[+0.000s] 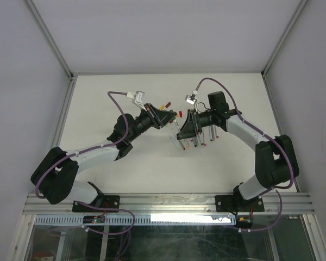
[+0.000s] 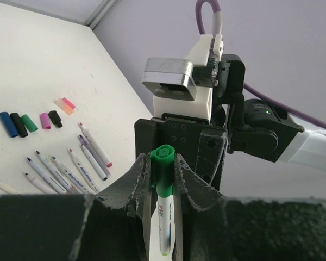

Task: Open the pen caps
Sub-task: Open the pen cap from the pen.

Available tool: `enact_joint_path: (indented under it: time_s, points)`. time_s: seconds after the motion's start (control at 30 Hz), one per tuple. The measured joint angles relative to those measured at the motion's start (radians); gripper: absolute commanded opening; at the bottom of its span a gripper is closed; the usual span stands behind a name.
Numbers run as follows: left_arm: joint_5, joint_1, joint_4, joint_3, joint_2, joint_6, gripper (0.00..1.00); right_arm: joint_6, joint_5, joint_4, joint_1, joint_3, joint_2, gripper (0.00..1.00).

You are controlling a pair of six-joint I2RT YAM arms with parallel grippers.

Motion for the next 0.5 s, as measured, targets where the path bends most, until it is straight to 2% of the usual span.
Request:
enact_joint_path:
  time_s: [0.27,0.37,0.43,0.47,0.5]
  points:
    - [0.010,0.000,0.033,-0.004,0.033,-0.019,0.00,0.154,0.040,0.169,0.000,-0.018,-0.014,0.36]
    - [0.011,0.000,0.042,-0.008,0.034,-0.027,0.00,0.182,0.043,0.208,0.001,-0.031,-0.015,0.24]
    - [0.007,0.000,0.042,-0.012,0.035,-0.026,0.00,0.194,0.040,0.217,0.005,-0.035,-0.016,0.06]
    - [0.005,0.001,0.040,-0.013,0.037,-0.024,0.00,0.196,0.039,0.221,0.006,-0.035,-0.016,0.00]
    - [0.002,0.003,0.039,-0.013,0.038,-0.024,0.00,0.195,0.032,0.226,0.008,-0.036,-0.016,0.00]
